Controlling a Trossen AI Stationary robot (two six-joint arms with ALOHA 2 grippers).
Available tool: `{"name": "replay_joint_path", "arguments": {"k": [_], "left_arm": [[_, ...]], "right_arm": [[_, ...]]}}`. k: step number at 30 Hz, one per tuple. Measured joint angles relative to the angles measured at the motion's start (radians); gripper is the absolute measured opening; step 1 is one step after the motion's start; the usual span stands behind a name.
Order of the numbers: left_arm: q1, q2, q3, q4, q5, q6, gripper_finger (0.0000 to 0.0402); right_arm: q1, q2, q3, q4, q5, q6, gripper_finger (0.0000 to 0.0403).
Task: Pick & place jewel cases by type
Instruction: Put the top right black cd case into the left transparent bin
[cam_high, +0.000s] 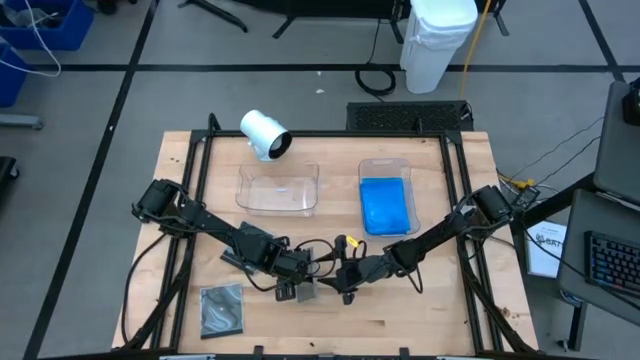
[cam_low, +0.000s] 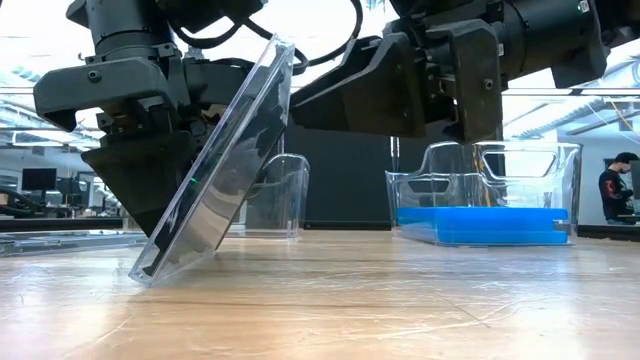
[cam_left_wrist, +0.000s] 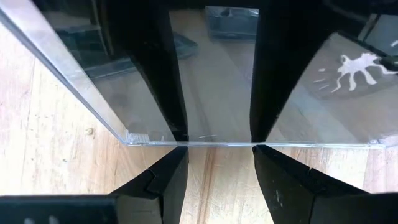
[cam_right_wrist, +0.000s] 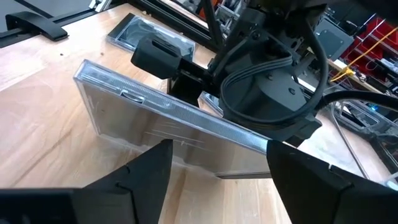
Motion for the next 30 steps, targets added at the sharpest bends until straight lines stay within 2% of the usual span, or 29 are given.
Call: {"name": "replay_joint_path", "arguments": {"k": [9, 16, 22, 30], "left_arm": [[0.0, 0.0, 0.0, 0.005, -0.002, 0.003, 0.0191], [-0.001, 0.0, 0.0, 0.003, -0.003, -0.001, 0.0191], [0.0, 0.0, 0.0, 0.002, 0.002, 0.0, 0.0191], [-0.001, 0.0, -0.001, -0.008, 0.002, 0.003, 0.0191]], "right_arm": [[0.0, 0.002, 0.062, -0.036, 0.0, -0.042, 0.0276], [-0.013, 0.0, 0.077, -0.061, -0.001, -0.04, 0.0265], [-0.044, -0.004, 0.082, -0.14, -0.005, 0.029, 0.0263], [-0.06, 0.019, 0.082, -0.121, -0.043, 0.057, 0.0256]]}}
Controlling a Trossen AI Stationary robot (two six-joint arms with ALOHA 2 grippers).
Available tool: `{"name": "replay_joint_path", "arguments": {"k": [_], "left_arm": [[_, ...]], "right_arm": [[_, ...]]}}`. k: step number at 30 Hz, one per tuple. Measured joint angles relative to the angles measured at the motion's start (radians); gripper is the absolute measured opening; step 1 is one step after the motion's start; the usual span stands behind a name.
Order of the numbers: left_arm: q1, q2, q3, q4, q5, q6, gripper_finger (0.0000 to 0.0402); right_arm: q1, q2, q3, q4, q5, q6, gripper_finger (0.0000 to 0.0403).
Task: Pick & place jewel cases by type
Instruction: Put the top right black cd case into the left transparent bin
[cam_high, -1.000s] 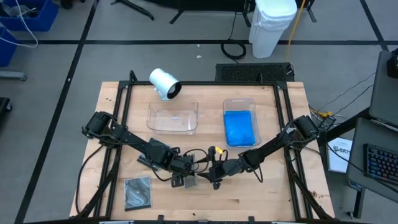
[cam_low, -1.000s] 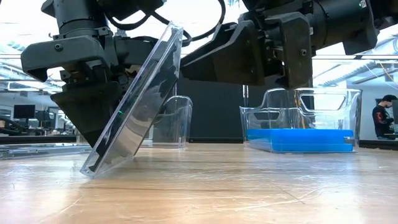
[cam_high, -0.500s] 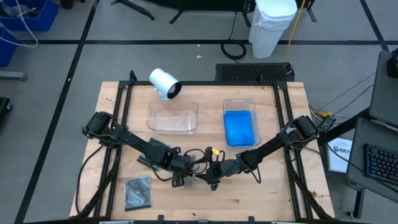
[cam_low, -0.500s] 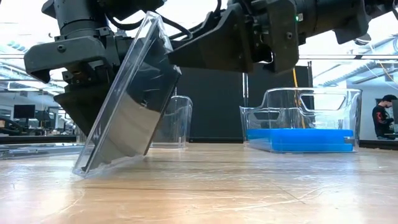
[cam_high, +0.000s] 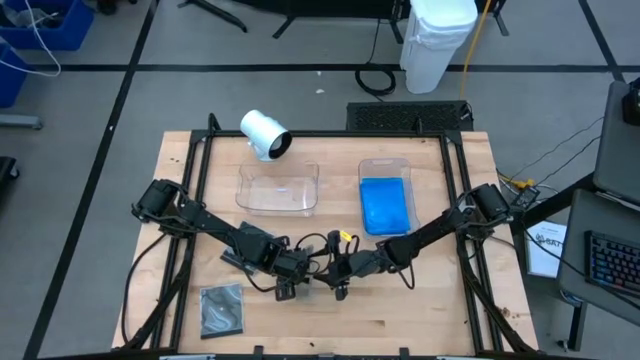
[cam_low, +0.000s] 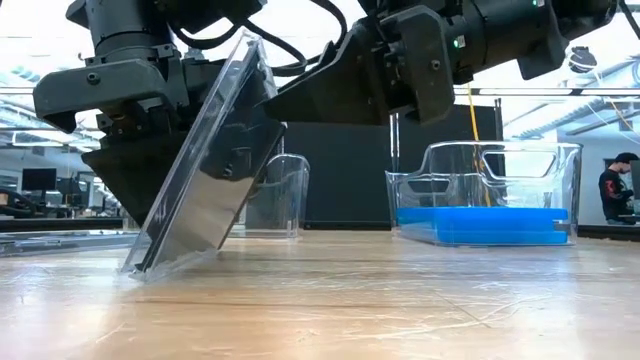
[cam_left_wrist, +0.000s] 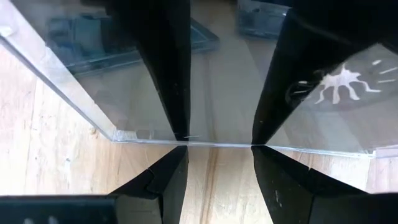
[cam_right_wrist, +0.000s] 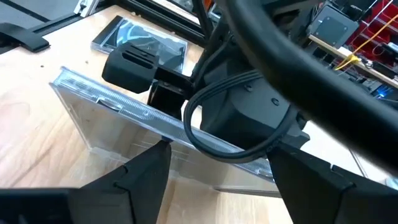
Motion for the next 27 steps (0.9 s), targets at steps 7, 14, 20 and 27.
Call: {"name": "replay_joint_path", "arguments": {"k": [7, 14, 20, 27], "left_arm": [[0.0, 0.0, 0.0, -0.001, 0.002, 0.014, 0.0191], [0.0, 0.0, 0.0, -0.002, 0.003, 0.025, 0.0191], [0.0, 0.0, 0.0, -0.001, 0.004, 0.043, 0.0191], [0.0, 0.0, 0.0, 0.0, 0.003, 0.042, 0.0191]], "right_arm": [[-0.001, 0.001, 0.0, -0.013, -0.006, 0.001, 0.0213], [0.006, 0.002, -0.001, -0.016, -0.048, 0.012, 0.02], [0.009, 0.003, -0.001, -0.018, -0.057, -0.03, 0.0217], [0.01, 0.003, 0.011, -0.043, -0.057, -0.047, 0.0249]]}}
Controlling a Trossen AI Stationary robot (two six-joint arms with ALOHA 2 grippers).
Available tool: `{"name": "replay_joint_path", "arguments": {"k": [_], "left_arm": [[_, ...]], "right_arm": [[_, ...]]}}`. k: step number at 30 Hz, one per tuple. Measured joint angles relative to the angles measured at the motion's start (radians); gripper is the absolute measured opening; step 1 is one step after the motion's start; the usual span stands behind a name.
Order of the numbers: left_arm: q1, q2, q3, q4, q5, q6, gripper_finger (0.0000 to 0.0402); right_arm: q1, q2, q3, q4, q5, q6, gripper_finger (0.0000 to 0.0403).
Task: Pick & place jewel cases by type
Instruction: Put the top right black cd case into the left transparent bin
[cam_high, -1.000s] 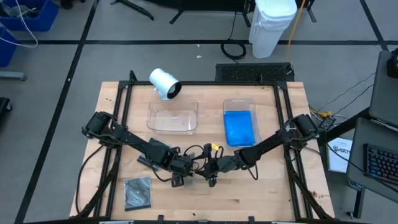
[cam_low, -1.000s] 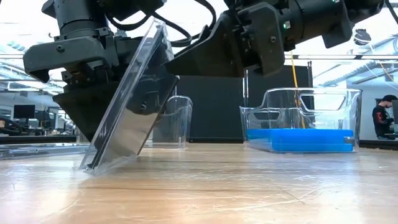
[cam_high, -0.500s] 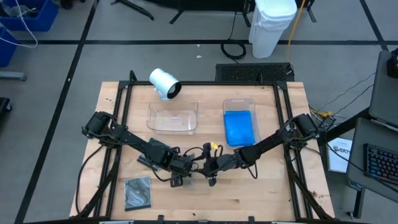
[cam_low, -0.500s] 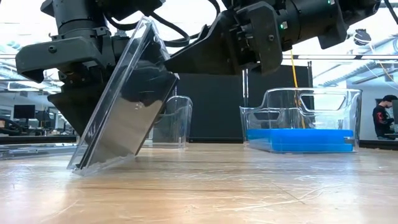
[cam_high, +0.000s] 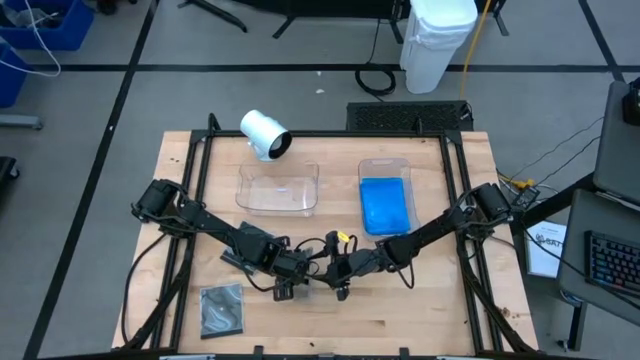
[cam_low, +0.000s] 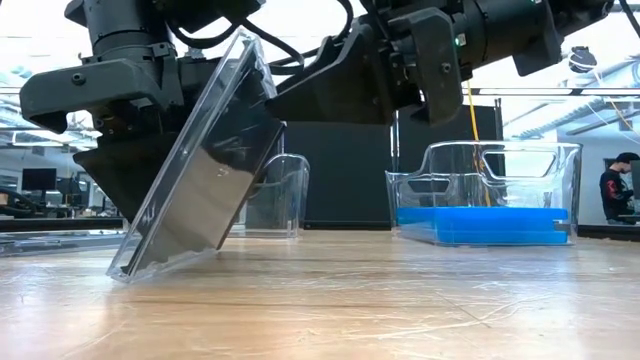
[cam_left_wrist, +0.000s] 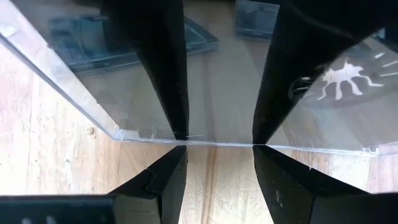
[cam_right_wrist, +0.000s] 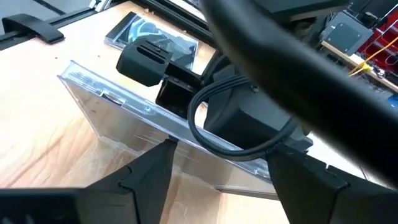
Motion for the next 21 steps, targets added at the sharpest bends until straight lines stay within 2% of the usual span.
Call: {"name": "replay_joint_path", "arguments": {"k": [6, 13, 17, 21], "left_arm": [[-0.001, 0.0, -0.001, 0.0, -0.006, -0.002, 0.0191], [-0.005, 0.0, -0.002, -0.001, -0.011, 0.003, 0.0191], [-0.006, -0.01, -0.001, -0.003, -0.004, 0.005, 0.0191], [-0.019, -0.034, -0.001, -0.007, -0.001, 0.025, 0.0191]], "right_arm": [[0.006, 0.0, 0.051, -0.071, 0.011, -0.004, 0.0262], [0.012, 0.007, 0.063, -0.075, 0.035, -0.019, 0.0259], [0.026, 0.008, 0.067, -0.079, 0.086, -0.035, 0.026], [0.02, 0.007, 0.071, -0.144, 0.09, -0.019, 0.0261]]}}
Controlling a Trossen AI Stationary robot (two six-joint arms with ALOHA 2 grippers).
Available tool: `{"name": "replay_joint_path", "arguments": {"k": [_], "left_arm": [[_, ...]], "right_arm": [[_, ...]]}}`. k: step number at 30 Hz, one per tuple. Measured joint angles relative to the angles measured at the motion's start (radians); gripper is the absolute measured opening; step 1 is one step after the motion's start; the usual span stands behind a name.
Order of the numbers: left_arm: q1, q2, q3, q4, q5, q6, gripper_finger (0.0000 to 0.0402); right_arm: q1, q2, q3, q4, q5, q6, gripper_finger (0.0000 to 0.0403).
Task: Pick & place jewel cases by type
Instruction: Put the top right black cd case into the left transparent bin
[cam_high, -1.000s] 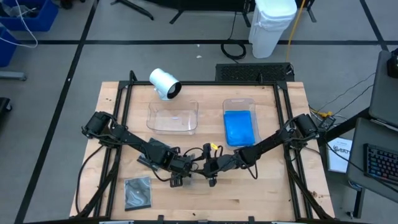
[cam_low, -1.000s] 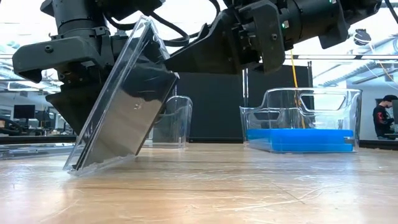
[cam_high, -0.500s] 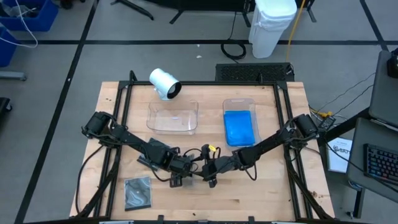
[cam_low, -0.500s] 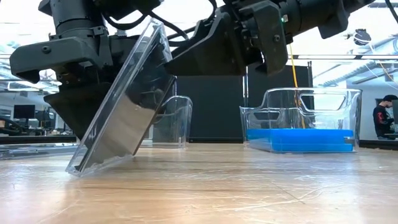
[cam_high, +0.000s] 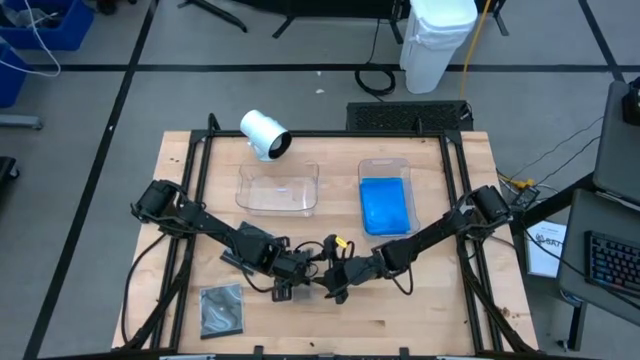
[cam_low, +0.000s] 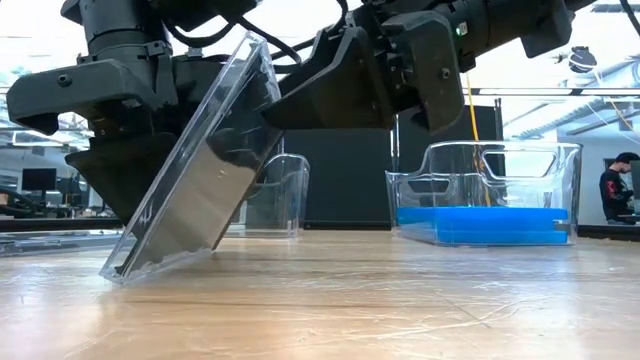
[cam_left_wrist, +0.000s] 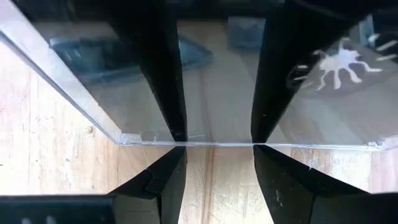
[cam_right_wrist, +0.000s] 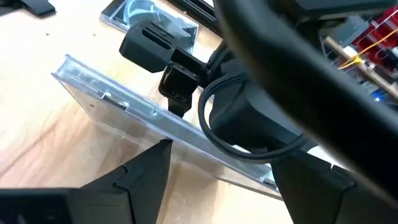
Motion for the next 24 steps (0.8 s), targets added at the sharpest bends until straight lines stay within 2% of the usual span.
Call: {"name": "replay_joint_path", "arguments": {"k": [10, 13, 18, 24], "left_arm": [[-0.02, -0.041, 0.002, 0.016, 0.008, 0.016, 0.0191], [-0.021, -0.041, 0.002, 0.017, 0.007, 0.024, 0.0191], [-0.022, -0.049, 0.003, -0.005, 0.012, 0.031, 0.0191], [-0.038, -0.054, 0.003, 0.002, 0.02, 0.083, 0.0191]], "right_arm": [[-0.025, 0.004, -0.003, -0.078, -0.084, 0.041, 0.024], [-0.036, 0.007, -0.005, -0.123, -0.135, 0.056, 0.0194], [-0.036, 0.0, -0.005, -0.1, -0.168, 0.001, 0.0048], [-0.024, 0.002, -0.004, -0.096, -0.163, -0.022, 0.0042]]}}
